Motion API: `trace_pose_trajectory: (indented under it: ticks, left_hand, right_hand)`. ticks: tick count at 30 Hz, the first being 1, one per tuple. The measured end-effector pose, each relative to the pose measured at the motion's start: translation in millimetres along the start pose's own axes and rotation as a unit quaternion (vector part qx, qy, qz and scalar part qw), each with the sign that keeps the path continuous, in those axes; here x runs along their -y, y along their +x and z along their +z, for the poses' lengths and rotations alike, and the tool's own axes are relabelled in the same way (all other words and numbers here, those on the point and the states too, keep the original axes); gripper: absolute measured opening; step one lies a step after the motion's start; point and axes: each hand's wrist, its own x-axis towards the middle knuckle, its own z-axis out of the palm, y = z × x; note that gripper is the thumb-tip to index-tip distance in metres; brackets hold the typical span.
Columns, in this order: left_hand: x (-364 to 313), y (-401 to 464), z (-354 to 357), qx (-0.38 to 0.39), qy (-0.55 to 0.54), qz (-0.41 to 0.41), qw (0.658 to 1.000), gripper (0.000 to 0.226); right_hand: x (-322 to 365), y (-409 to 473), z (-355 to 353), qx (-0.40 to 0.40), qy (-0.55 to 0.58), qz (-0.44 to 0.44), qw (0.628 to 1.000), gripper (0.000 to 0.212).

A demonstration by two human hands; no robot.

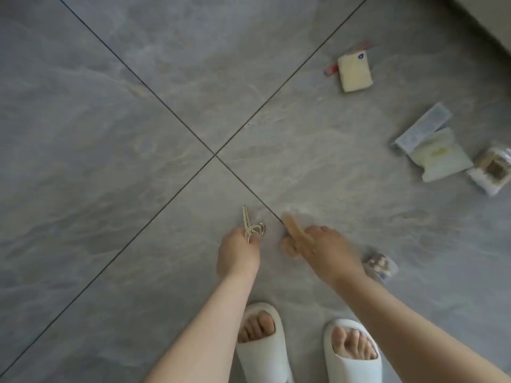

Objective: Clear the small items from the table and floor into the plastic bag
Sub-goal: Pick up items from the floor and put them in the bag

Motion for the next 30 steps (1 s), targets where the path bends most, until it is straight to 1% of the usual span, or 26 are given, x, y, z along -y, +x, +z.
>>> trace_pose_trajectory:
  ticks: [2, 3, 6, 9, 11, 14, 16, 21, 23, 26, 28, 30]
  left_hand:
    - [1.3, 14.8, 9.1, -0.028, -0.026, -0.003, 0.999, 0.037]
    - [1.4, 22.7, 15.1, -0.036, -0.035, 0.0, 0.999, 0.04]
    - [-1.7, 40.3, 27.2, -0.053, -0.067, -0.024, 0.996, 0.049]
    - [-6.0, 50.6, 35.6, -0.065, -0.101, -0.041, 0.992, 0.058]
    - [-11.4, 51.8, 39.1, -0.038, -0.136, -0.054, 0.989, 0.052]
    - [-15.9, 49.6, 43.3, -0.018, -0.144, -0.046, 0.988, 0.034]
    - [-19.3, 44.7, 41.9, -0.016, -0.14, -0.037, 0.989, 0.035]
    - [-33.1, 16.1, 36.9, 0.004, -0.158, -0.003, 0.988, 0.028]
    - [-35.8, 6.4, 38.1, 0.015, -0.167, 0.01, 0.986, 0.02]
    - [-38.9, -6.4, 43.3, 0.031, -0.19, 0.019, 0.981, 0.019]
    - [-42.4, -14.4, 47.2, 0.041, -0.187, 0.02, 0.981, 0.02]
    - [-43.6, -18.7, 53.2, 0.052, -0.186, 0.02, 0.981, 0.022]
  right_hand:
    - [4.4, 12.2, 8.6, -0.028, -0.022, 0.004, 0.999, 0.051]
    - [7.7, 17.4, 11.7, -0.04, -0.006, 0.013, 0.999, 0.049]
    - [17.3, 29.3, 22.1, -0.079, 0.051, 0.063, 0.994, 0.038]
    - [17.1, 37.7, 35.1, -0.098, 0.061, 0.091, 0.989, 0.034]
    - [15.3, 39.6, 39.7, -0.096, 0.071, 0.094, 0.988, 0.03]
    - [11.3, 38.3, 38.9, -0.103, 0.114, 0.103, 0.983, 0.023]
    - [7.7, 32.5, 34.6, -0.105, 0.166, 0.119, 0.973, 0.017]
    - [-8.3, 0.8, 22.6, -0.123, 0.257, 0.148, 0.947, 0.024]
    - [-20.8, -14.0, 20.3, -0.136, 0.313, 0.182, 0.922, 0.025]
    - [-50.6, -31.5, 25.9, -0.196, 0.401, 0.272, 0.852, 0.025]
    - [-72.3, -39.0, 32.8, -0.243, 0.412, 0.339, 0.81, 0.026]
    - [-89.5, -42.7, 38.9, -0.27, 0.416, 0.392, 0.775, 0.035]
